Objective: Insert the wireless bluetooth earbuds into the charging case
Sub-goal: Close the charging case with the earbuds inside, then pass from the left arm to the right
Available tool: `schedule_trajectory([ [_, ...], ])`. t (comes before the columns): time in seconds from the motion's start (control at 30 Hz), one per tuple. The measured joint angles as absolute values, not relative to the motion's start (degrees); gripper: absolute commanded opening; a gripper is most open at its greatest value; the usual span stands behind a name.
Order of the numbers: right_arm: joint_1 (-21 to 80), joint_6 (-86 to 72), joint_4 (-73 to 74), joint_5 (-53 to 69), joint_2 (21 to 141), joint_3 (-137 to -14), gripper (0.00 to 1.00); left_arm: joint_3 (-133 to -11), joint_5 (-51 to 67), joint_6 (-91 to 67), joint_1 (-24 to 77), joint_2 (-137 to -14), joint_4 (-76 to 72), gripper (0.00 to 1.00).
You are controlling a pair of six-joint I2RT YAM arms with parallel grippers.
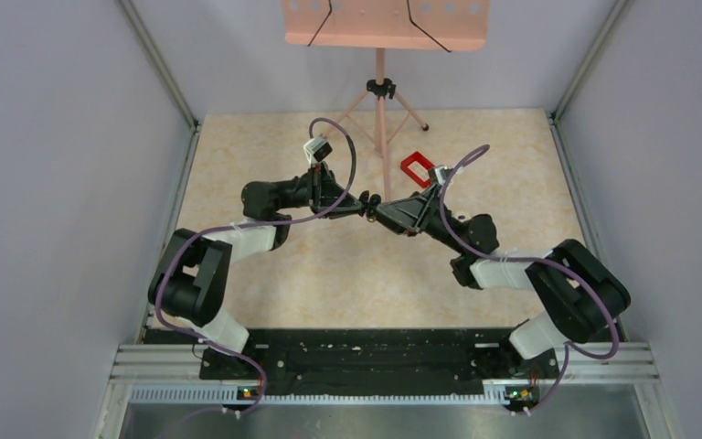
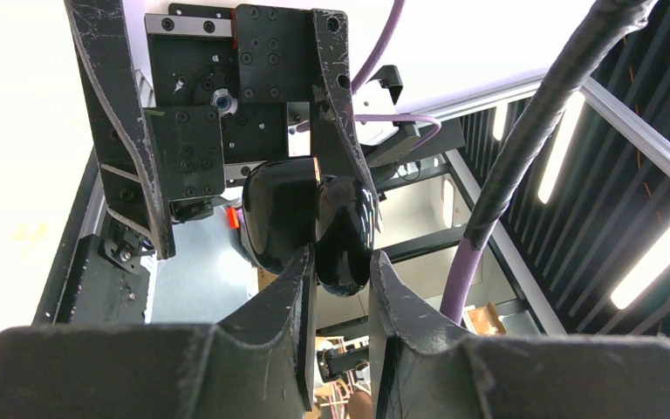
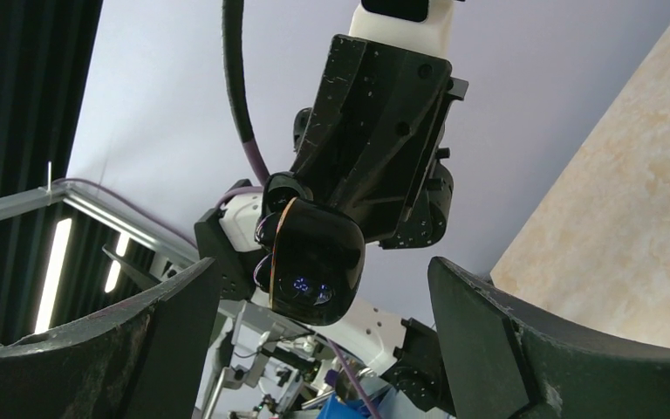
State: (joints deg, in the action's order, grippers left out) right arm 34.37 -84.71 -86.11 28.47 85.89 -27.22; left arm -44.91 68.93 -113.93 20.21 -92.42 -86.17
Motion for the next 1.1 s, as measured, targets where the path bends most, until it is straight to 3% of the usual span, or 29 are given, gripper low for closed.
schedule_trajectory([
  [0.93,34.48,-79.50,-81.60,30.74,73.95,-27.03,0.83,-44.99,68.79,-107.66,20.36,-90.08,-82.08,0.00],
  [1.1,34.57,-74.85,-74.59,30.96,70.98,-27.75,0.73,-44.99,69.41,-107.18,20.36,-90.08,-81.32,0.00],
])
